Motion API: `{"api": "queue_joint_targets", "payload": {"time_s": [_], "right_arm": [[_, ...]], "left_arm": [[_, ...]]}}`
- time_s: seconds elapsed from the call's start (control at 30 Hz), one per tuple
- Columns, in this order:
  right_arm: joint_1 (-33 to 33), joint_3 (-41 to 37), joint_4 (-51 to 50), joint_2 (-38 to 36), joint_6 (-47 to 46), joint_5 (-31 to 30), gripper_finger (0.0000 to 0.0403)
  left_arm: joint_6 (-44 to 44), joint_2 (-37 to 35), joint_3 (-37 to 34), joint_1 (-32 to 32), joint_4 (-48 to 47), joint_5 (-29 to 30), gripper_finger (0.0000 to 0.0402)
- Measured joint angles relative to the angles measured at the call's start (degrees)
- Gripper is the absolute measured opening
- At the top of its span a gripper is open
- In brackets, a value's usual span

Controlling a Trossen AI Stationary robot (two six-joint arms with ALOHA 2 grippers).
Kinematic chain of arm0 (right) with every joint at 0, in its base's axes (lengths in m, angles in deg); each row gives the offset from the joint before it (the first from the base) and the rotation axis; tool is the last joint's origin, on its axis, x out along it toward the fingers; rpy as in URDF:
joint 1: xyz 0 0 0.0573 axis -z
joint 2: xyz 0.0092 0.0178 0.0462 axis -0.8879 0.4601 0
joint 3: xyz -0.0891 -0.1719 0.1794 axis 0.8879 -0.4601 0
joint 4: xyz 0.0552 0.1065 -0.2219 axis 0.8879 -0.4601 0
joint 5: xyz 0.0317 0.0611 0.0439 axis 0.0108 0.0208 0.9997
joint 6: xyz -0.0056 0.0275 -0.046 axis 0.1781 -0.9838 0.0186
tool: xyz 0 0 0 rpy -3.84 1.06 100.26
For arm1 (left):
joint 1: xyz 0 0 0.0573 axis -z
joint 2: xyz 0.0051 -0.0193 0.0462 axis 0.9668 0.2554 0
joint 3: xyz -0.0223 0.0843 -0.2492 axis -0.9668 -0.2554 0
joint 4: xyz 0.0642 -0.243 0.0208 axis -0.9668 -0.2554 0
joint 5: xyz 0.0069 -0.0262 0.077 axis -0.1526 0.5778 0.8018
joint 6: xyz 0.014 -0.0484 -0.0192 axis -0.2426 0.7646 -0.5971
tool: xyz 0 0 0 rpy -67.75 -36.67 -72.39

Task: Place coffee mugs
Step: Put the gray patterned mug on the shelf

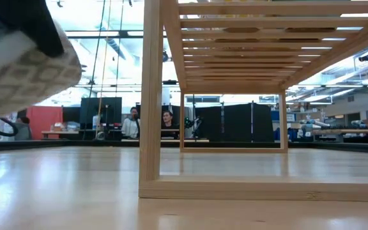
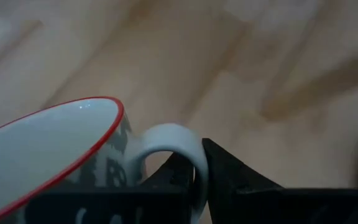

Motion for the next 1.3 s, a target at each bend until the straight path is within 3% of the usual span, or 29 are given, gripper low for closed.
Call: {"api": "queue_joint_targets", "payload": {"time_s": [0.5,0.7,0.9,1.1,1.3], "right_arm": [[0.0,0.02,-1.14,0.0,0.0,-0.02,0.016],[0.0,0.01,-1.52,0.0,0.0,-0.02,0.0159],[0.0,0.02,-1.64,0.43,-0.87,2.03,0.0159],[0.0,0.02,1.89,5.45,-0.38,6.38,0.0159],[0.04,0.02,7.36,12.45,5.97,9.77,0.0159]], "left_arm": [[-27.93,-7.57,0.0,2.07,28.97,-1.78,0.0027],[-41.79,-7.64,0.0,1.92,44.36,-7.9,0.0027],[-56.35,-7.59,0.0,0.98,54.02,-12.46,0.0027],[-68.7,-7.57,0.0,-1.64,57.24,-19.29,0.0027],[-71.46,-7.57,0.0,-5.12,57.35,-24.75,0.0027]]}}
